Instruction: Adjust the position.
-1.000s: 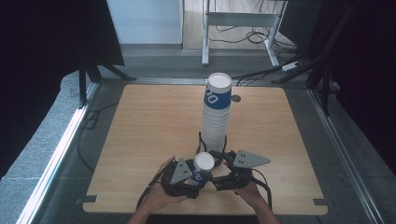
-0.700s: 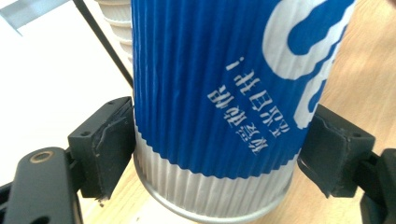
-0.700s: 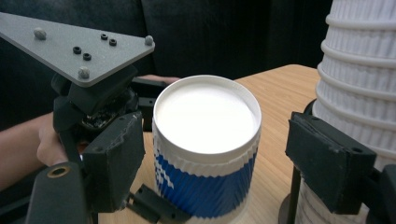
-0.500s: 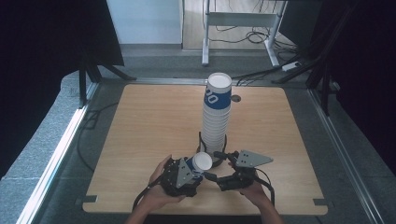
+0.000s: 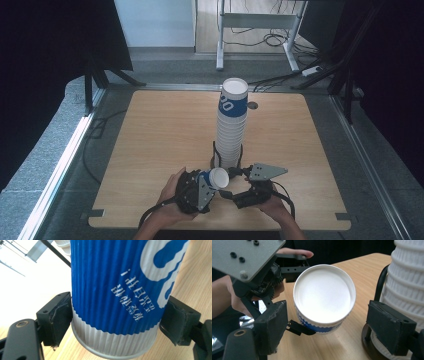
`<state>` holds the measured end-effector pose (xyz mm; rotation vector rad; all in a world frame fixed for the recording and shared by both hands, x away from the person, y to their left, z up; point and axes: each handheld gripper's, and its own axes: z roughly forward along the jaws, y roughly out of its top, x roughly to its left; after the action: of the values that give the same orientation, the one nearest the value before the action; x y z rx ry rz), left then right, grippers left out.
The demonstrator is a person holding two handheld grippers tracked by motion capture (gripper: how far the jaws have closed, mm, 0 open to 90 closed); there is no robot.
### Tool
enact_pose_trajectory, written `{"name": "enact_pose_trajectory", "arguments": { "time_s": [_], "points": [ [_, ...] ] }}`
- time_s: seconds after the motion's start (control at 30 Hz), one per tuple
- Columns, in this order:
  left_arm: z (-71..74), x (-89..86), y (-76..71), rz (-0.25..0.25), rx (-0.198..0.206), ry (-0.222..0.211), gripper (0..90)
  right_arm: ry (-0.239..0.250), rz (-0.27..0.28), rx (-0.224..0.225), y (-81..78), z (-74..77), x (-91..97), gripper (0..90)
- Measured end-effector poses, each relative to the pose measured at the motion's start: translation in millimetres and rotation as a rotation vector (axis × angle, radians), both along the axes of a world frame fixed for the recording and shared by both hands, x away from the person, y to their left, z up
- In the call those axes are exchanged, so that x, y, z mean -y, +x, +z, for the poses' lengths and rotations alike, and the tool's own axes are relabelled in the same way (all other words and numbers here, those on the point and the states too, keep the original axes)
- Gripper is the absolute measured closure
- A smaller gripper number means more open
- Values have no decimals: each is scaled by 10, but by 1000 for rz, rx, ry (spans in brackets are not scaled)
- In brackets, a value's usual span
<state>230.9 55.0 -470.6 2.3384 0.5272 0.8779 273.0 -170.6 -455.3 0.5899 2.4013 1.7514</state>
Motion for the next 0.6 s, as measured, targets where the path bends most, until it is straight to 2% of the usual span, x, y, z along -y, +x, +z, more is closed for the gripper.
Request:
{"name": "enact_pose_trajectory", "arguments": {
  "time_s": [0.13, 0.37, 0.5, 0.6],
  "points": [
    [-34, 39, -17, 0, 16, 31, 174, -12, 7, -15, -6, -33, 5, 177],
    [-89, 128, -66, -10, 65, 136, 173, -36, 23, -42, 11, -122, -53, 174],
    [-89, 164, -96, -26, 67, 149, 172, -55, 27, -55, 16, -166, -97, 178],
    [-90, 171, -99, -28, 63, 142, 170, -52, 17, -51, 22, -183, -107, 232]
  ]
}}
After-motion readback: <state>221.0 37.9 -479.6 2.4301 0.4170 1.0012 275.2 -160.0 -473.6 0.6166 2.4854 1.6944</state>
